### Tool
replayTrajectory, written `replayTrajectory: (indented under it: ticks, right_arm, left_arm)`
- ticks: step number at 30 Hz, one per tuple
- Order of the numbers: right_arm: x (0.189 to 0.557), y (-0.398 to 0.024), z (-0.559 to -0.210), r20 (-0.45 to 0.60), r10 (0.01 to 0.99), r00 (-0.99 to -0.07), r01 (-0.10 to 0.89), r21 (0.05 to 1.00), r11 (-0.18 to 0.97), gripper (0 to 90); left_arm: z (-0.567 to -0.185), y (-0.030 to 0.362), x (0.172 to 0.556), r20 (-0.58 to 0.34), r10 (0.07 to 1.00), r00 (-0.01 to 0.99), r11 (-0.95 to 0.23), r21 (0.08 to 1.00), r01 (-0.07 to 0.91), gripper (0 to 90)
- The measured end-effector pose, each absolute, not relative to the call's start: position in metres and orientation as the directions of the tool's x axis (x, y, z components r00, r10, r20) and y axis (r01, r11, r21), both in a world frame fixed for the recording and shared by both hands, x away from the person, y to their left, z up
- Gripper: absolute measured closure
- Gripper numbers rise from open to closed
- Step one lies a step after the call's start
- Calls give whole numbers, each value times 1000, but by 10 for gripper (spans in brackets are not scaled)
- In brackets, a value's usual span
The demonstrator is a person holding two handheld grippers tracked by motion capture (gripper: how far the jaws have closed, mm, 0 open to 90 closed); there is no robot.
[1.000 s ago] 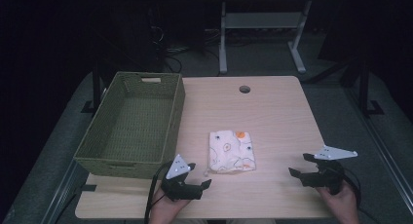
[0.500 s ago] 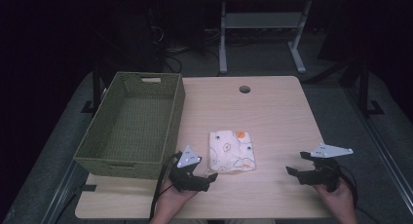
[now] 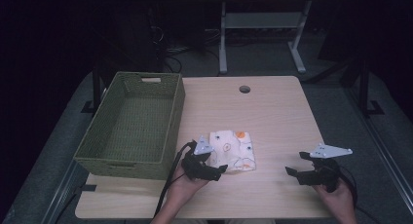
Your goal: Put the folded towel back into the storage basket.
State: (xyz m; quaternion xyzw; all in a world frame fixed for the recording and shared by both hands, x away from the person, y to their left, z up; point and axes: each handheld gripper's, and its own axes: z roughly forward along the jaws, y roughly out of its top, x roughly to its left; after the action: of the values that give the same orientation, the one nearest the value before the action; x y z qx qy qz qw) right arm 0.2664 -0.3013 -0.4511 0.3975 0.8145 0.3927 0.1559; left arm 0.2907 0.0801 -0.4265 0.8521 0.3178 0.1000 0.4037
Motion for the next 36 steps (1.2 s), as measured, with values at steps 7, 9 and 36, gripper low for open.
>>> replayTrajectory:
  ticks: [7,9,36]
  right_arm:
    - [266,-302,-450,60,768,-638,524,764,376,179]
    - [266,-302,-450,60,768,-638,524,764,376,179]
    - [265,-300,-450,66,757,-650,517,768,377,180]
  left_arm:
    - [-422,66,308,-88,606,790,-502,728,466,251]
    - [-422,63,310,-88,605,792,-508,724,468,252]
    - [-443,17,365,-67,618,783,-614,582,534,430]
